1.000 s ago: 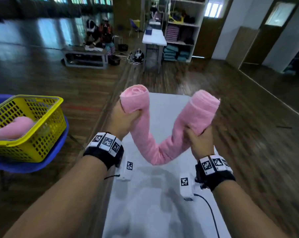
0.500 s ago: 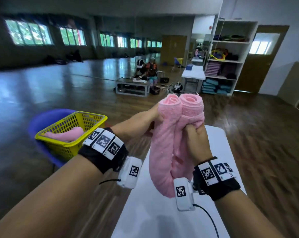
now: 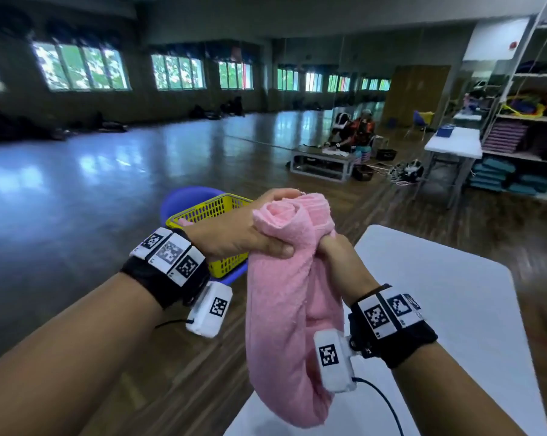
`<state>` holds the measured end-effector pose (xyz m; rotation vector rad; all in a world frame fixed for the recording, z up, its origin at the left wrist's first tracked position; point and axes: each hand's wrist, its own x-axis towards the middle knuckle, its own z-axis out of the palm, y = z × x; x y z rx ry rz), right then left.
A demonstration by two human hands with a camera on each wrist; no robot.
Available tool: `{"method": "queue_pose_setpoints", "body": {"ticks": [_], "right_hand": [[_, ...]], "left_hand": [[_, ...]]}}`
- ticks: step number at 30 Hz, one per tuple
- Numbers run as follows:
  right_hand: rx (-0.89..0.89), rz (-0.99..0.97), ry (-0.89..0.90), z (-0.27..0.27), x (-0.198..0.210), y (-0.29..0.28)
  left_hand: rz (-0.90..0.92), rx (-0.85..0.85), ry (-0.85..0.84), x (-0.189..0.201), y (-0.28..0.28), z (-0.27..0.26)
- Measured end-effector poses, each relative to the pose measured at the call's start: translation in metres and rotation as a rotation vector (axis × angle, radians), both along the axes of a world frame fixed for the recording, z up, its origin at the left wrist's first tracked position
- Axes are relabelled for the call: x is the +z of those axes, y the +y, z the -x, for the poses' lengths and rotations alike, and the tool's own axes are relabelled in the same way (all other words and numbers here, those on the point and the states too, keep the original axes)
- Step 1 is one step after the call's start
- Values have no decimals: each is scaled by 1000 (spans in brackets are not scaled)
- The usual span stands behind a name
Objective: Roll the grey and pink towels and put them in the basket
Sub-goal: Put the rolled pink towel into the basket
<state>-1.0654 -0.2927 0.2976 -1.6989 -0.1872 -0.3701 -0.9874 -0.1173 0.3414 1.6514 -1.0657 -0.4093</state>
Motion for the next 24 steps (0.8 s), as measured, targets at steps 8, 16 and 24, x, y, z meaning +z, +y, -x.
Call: {"method": "queue_pose_setpoints", "body": {"ticks": [8,16,24], "right_hand": [[-215,44,8,-65,-23,53],[-50,68,96,-169,-61,95],[-154,89,148,-346,-111,178]], "left_hand": [[199,243,31,-21,52,-51],[382,293,25,-44,90,-195],[406,256,71,-84,138,-374]]}}
